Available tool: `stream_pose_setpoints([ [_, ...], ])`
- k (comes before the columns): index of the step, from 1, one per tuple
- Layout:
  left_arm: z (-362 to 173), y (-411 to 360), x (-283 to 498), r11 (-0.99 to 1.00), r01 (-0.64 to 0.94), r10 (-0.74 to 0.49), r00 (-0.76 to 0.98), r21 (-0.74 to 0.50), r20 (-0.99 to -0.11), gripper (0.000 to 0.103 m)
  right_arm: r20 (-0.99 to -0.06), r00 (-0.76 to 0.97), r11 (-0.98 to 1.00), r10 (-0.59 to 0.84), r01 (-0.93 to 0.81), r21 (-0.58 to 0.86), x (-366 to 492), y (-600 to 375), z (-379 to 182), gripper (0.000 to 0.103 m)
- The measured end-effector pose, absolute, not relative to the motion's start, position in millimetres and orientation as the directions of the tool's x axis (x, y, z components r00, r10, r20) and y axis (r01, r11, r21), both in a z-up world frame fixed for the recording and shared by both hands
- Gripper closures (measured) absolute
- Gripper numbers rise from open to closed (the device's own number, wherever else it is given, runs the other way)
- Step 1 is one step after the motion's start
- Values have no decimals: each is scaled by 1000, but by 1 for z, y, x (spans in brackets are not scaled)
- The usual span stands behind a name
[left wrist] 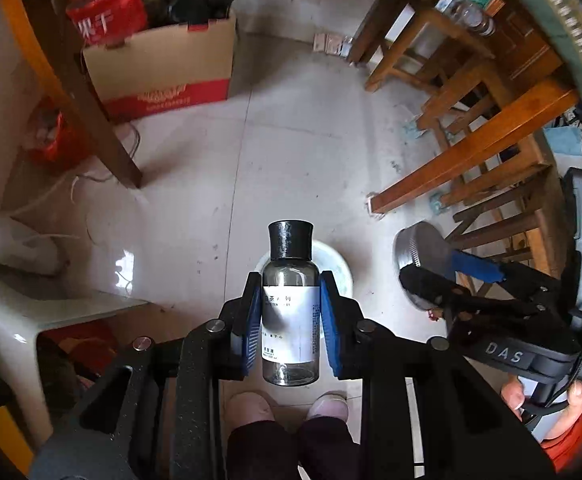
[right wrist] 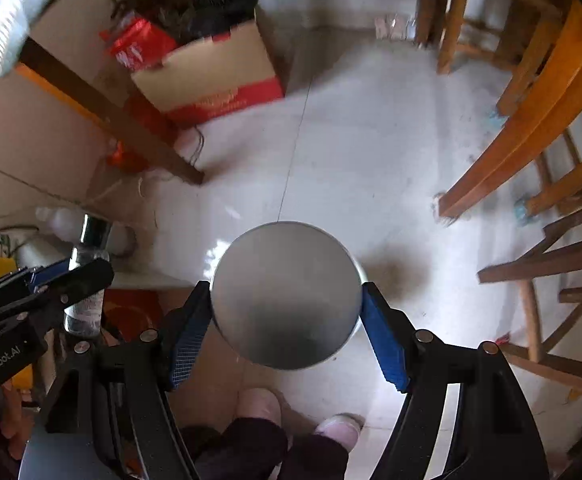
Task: Collect trash
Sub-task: 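Open the right gripper over the white bucket while the left gripper releases the bottle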
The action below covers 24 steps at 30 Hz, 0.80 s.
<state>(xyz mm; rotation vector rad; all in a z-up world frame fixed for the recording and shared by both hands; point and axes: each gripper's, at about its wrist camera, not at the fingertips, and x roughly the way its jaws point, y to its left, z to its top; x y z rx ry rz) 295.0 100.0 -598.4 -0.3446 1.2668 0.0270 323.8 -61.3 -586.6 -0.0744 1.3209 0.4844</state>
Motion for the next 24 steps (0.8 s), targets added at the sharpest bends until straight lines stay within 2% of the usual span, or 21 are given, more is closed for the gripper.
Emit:
stream_pose_setpoints([
  [5,-629,96,301,945,-217,-185,265,-246,-946,76,-943,133,893,305,-383,235,327,-65,-598,33],
  [16,-646,71,316,942,-194,-234,198,-273,-952,76,-944,173,910,282,-359,206,329,-79,-588,33],
  [17,-646,68,318,940,-197,-244,188,-280,-951,75,-944,178,914,276,-354,200,330,-82,-586,33],
  [19,-648,66,321,938,-203,-251,165,-282,-954,65,-945,185,918,269,-345,194,331,-86,-580,33],
  [24,-634,56,323,943,-195,-246,144,-271,-959,63,-944,201,927,263,-325,190,331,-96,-558,33],
])
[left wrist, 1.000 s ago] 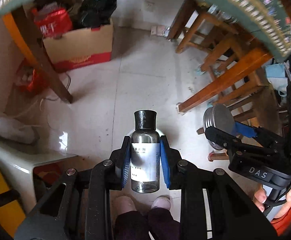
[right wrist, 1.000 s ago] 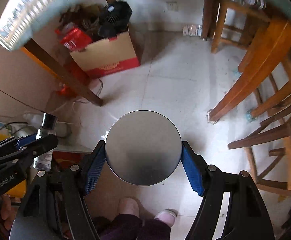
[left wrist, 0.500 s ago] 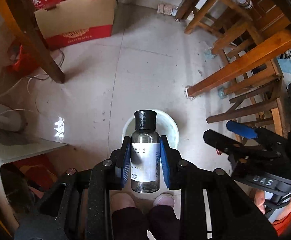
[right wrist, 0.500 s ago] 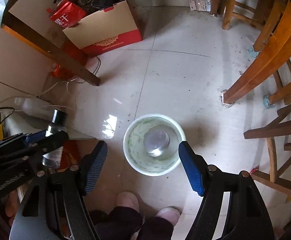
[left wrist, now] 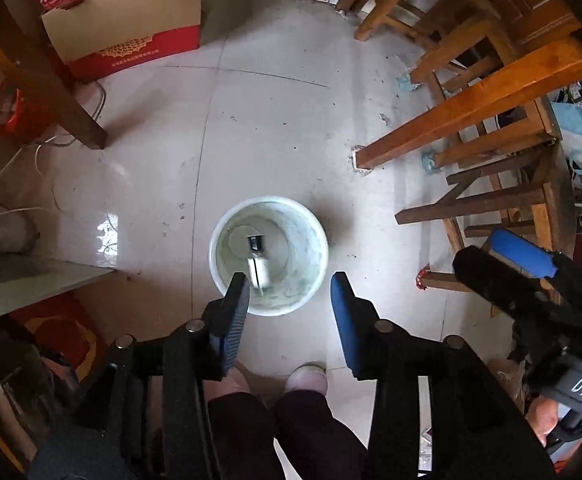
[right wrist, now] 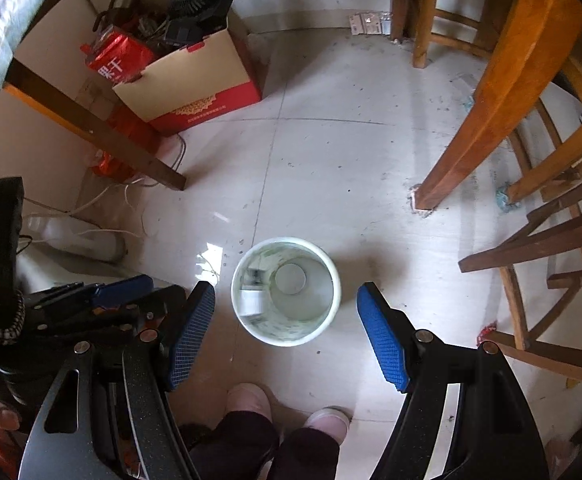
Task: Collect trash
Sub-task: 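Open the right gripper over the white bucket while the left gripper releases the bottle, then raise both open tools back toward the table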
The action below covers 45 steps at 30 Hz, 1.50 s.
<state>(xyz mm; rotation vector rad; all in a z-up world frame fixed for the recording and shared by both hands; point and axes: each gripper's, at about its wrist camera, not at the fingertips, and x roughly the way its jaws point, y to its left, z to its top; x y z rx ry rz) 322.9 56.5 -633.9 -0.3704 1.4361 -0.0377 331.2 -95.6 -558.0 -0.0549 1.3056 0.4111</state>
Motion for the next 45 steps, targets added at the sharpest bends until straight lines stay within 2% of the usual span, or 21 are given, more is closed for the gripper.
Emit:
stream_pose_setpoints([
  [4,-605,51,320,951,-171,-231,152,-256,-961,63,-942,211,932,260,-312,187,330,-100,-537,33],
  [11,-525,50,312,961,-150,-204,192,-234,-960,63,-933,244,934,265,-306,185,321,-102,-475,33],
  [26,-303,57,289,968,-98,-177,385,-231,-906,63,-872,378,924,313,-335,186,290,-97,-290,33],
  [35,-175,75,269,974,-40,-164,558,-223,-813,62,-774,549,938,316,-301,170,265,-98,-172,33],
  [37,-150,76,264,976,-19,-164,596,-218,-786,59,-748,592,945,301,-290,151,260,-99,-149,33],
  [42,-99,83,255,979,28,-168,670,-201,-723,58,-669,689,956,279,-264,127,243,-101,-98,31],
  [44,-83,85,252,981,44,-167,697,-190,-698,54,-628,730,960,269,-252,119,236,-101,-82,27],
  [45,-76,85,250,982,51,-165,709,-183,-686,48,-608,748,962,265,-247,116,233,-100,-75,26],
])
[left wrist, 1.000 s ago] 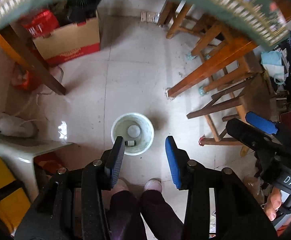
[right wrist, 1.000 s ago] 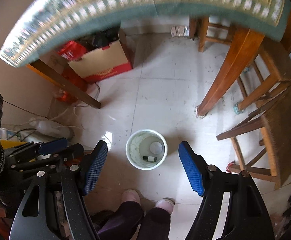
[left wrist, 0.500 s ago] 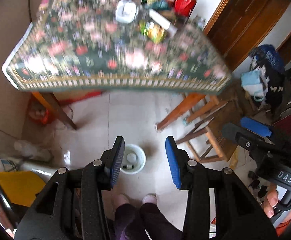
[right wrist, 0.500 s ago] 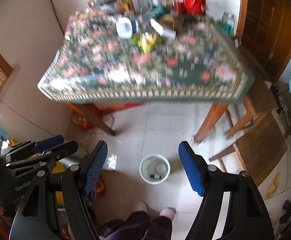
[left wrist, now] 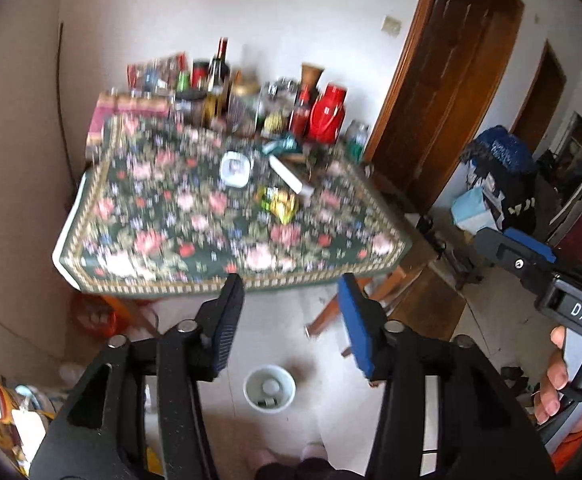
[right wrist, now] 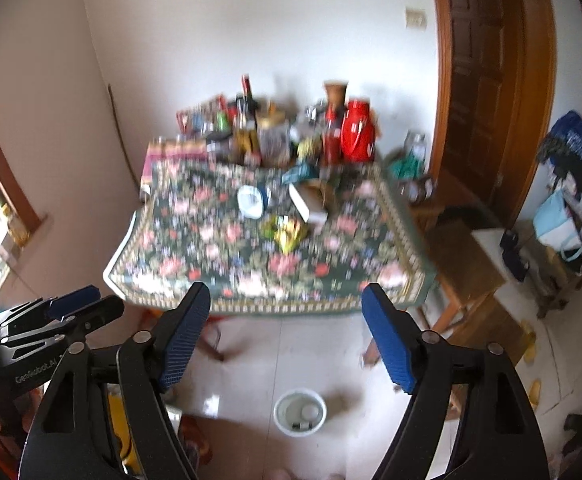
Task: Collect trash
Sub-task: 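Raise both open tools back toward the table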
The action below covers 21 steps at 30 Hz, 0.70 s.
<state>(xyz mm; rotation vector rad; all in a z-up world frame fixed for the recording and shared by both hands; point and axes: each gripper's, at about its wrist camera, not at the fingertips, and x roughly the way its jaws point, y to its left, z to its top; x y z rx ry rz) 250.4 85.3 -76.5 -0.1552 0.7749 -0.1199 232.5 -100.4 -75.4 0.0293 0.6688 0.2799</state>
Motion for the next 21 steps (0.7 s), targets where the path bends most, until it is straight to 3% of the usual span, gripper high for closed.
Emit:
stream_pose_setpoints([
  [4,-57,88,245,986,57,-147,749,-158,-647,27,-556,790,965,259,-234,117,225,-100,-58,24],
  [6,-52,89,245,987,61,-145,759,-152,-634,18,-535,808,969,247,-222,113,222,-101,-53,17],
  [10,-48,92,246,986,61,-144,777,-155,-613,16,-510,830,974,225,-202,101,225,-101,-47,9],
  [21,-55,91,308,992,18,-93,780,-127,-619,16,-517,818,967,253,-227,115,284,-106,-53,8],
])
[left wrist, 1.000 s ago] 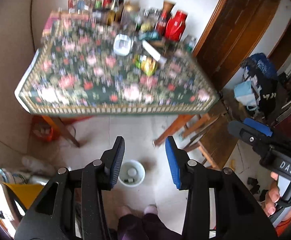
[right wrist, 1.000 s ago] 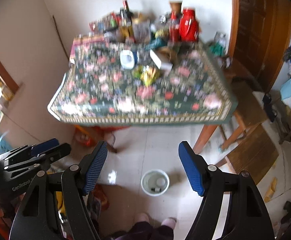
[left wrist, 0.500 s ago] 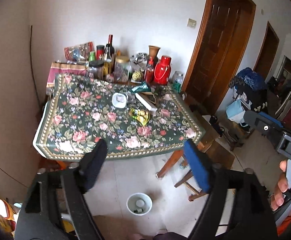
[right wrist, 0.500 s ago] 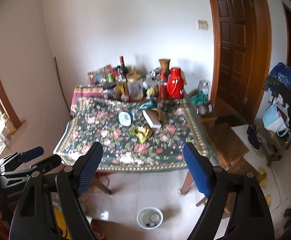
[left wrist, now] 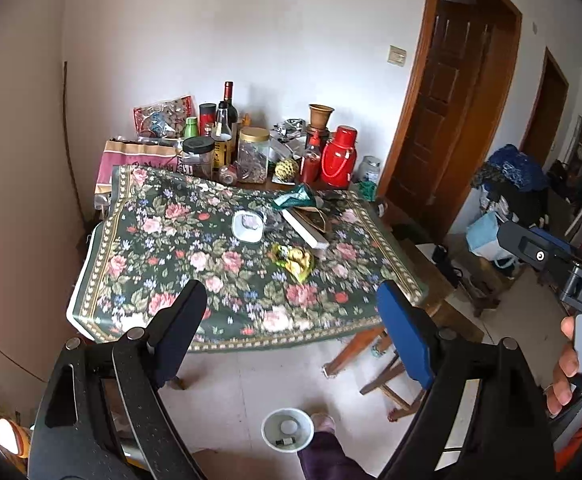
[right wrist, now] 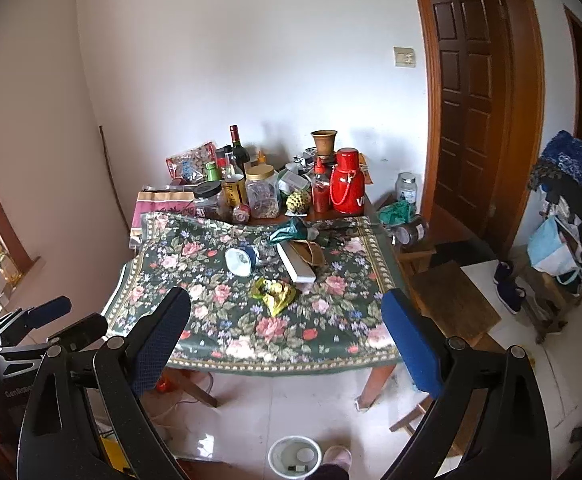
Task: Collect trash
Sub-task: 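Raise both open tools back toward the table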
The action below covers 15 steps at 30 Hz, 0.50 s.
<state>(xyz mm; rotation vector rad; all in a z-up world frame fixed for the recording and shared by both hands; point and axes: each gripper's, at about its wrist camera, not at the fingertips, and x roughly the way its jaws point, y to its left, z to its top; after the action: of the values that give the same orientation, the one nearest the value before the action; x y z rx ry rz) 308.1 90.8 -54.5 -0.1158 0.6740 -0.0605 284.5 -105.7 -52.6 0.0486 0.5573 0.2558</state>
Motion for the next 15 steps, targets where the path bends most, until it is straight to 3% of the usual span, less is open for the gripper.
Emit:
stream_pose_setpoints([
  [15,-56,59,469,983,-106,-17,757,-149,-653,16,-548,765,937,338,-328,120,433,-141,-37,8],
])
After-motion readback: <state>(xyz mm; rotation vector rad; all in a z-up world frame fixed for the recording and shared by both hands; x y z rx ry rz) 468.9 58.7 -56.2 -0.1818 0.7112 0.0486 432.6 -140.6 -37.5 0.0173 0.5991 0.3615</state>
